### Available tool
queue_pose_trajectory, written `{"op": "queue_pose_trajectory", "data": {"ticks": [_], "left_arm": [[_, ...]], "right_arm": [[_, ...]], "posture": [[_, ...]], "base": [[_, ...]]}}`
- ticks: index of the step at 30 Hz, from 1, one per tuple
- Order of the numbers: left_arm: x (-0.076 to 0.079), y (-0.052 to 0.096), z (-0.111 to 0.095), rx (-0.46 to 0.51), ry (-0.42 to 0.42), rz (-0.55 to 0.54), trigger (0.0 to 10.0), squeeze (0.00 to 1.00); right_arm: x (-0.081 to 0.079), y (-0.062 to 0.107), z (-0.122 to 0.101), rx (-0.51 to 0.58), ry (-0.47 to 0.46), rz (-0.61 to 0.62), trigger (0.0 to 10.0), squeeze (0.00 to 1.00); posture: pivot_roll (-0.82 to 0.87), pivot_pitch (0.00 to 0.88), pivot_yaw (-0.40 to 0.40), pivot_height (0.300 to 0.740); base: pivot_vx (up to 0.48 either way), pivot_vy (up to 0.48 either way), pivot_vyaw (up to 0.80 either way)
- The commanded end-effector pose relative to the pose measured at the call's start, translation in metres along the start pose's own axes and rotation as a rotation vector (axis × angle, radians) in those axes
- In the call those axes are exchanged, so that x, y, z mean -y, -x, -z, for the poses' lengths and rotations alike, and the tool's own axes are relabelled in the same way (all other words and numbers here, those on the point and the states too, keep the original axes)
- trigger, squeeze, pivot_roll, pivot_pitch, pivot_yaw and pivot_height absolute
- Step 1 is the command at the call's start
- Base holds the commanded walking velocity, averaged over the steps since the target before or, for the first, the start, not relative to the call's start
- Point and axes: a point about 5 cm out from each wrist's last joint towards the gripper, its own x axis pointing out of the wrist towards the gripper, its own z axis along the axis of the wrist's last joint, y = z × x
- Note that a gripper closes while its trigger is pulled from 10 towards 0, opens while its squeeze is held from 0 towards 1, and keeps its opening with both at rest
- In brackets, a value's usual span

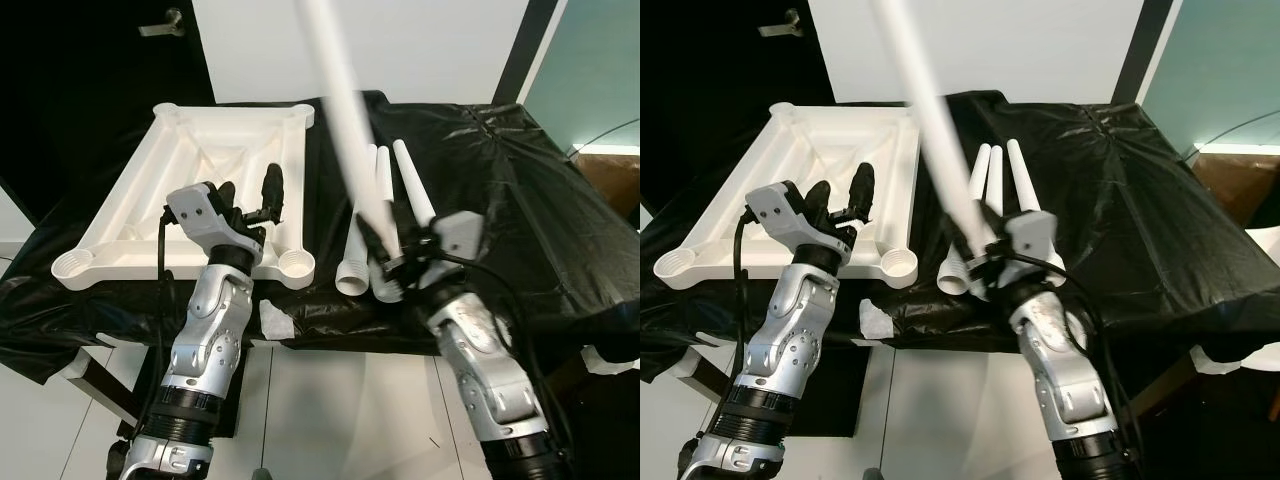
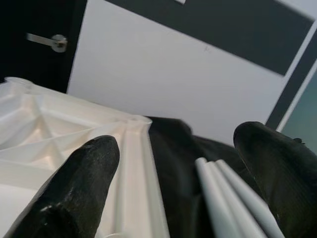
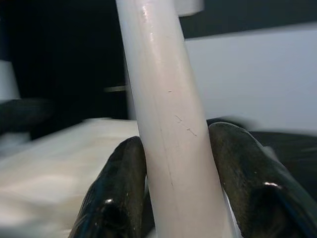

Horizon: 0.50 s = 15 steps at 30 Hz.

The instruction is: Building children table

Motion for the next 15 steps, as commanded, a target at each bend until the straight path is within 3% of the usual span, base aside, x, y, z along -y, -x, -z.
{"op": "queue_pose_trajectory", "data": {"ticks": [1,8,15], "left_arm": [[0.002,0.002,0.006,-0.021,-0.047,0.097,10.0,0.00],[0.002,0.010,0.012,-0.051,-0.105,0.112,10.0,0.00],[-0.001,0.017,0.015,-0.067,-0.181,0.112,10.0,0.00]], "right_arm": [[0.012,0.008,-0.003,0.025,0.109,0.091,10.0,0.00],[0.022,0.020,-0.007,0.012,0.246,0.204,10.0,0.00],[0.022,0.030,0.000,-0.011,0.300,0.234,10.0,0.00]], "posture": [[-0.06,0.009,0.025,0.740],[-0.08,0.019,0.032,0.740],[-0.08,0.019,0.034,0.740]], "base": [[0.000,0.000,0.00],[0.000,0.000,0.00],[0.000,0.000,0.00]]}}
